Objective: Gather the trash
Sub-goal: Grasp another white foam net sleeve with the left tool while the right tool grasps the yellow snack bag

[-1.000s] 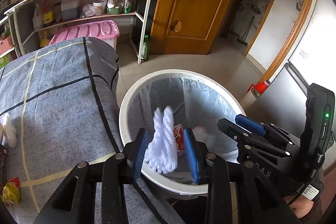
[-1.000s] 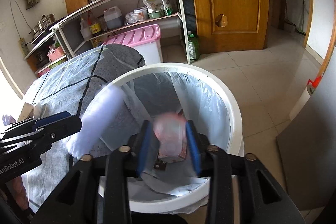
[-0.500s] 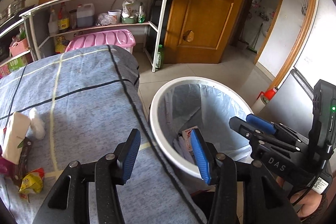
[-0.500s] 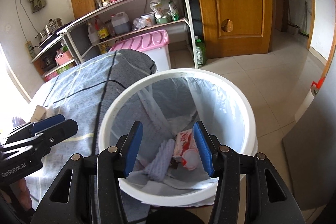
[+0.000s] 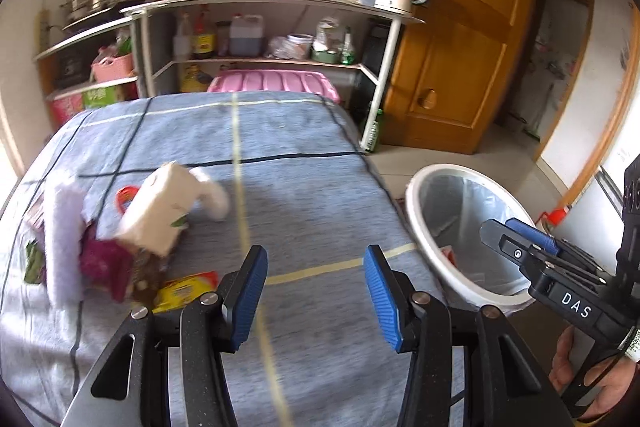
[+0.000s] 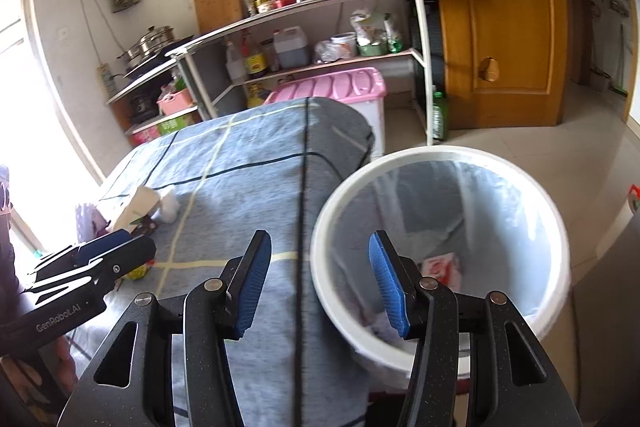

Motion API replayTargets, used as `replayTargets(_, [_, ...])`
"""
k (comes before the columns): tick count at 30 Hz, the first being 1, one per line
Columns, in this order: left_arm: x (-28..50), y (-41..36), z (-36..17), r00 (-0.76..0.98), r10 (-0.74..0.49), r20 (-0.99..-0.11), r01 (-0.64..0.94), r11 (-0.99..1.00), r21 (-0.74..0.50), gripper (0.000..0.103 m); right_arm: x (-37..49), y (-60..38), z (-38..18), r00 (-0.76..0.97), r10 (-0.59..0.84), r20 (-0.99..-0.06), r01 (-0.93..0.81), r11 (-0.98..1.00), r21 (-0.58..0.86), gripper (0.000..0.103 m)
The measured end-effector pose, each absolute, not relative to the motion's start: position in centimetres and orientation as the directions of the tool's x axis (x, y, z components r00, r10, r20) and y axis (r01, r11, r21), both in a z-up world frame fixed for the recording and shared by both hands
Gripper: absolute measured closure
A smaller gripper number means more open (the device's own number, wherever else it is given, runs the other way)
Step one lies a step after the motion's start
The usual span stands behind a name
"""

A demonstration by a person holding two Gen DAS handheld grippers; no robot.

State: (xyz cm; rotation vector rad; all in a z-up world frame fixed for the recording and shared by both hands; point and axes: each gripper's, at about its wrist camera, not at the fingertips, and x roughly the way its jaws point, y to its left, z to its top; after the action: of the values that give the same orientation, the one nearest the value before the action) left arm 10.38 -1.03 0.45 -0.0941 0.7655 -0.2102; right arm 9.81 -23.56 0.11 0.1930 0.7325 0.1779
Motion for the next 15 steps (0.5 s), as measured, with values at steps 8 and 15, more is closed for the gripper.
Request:
replayTargets(8, [7.9, 5.8, 0.3, 0.745, -0.078, -0.663, 0.013, 0.995, -0.102, 0.05, 10.4, -17.7, -0.4, 0.689, 0.321, -0.65, -0.217, 0.947, 0.238, 0.046])
replayTargets(15, [6.8, 11.2, -0.8, 0.732, -0.017, -0.681, -0.087, 0.989, -0.118, 0.049, 10.9, -12.7, -1.1, 0.641, 0.395, -0.659, -0.318, 0.917, 0.241, 0.045])
